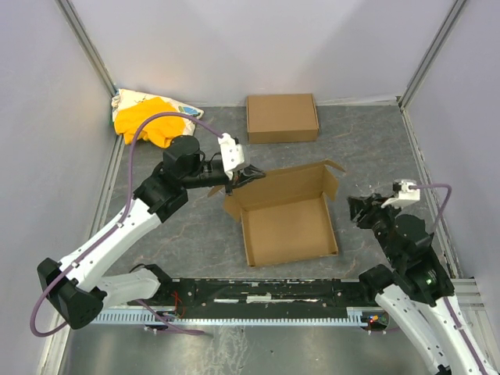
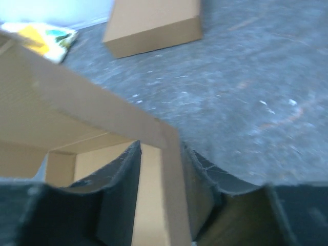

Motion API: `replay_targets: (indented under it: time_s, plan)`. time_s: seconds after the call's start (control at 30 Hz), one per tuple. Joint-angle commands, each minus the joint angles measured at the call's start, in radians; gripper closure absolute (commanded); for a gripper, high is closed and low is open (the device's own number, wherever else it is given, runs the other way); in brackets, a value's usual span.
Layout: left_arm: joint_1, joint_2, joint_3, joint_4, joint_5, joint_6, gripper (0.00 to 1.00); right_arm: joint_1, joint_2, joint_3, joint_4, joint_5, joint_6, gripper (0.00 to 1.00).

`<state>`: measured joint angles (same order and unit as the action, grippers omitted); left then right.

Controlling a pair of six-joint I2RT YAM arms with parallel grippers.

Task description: Fold the paper box

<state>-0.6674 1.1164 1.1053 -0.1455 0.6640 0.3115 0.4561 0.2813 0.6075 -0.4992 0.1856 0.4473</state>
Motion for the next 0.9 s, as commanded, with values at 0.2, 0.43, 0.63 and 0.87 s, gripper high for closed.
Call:
replay_targets:
  time_s: [0.2, 0.43, 0.63, 0.87]
  plan:
    - [-0.039, 0.058, 0.051, -0.149, 0.02, 0.125, 0.97, 0.0, 0.234, 0.047, -0.103, 0.35, 0.11, 0.87]
    - [-0.051, 0.087, 0.064, -0.134, -0.028, 0.148, 0.97, -0.004, 0.548, -0.003, 0.173, 0.131, 0.07, 0.86]
    - [-0.051, 0.105, 0.073, -0.108, -0.077, 0.117, 0.97, -0.015, 0.647, 0.03, 0.199, 0.011, 0.066, 0.88]
    - [-0.055, 0.041, -0.044, 0.024, -0.089, 0.01, 0.97, -0.014, 0.656, 0.007, 0.201, -0.187, 0.098, 0.87]
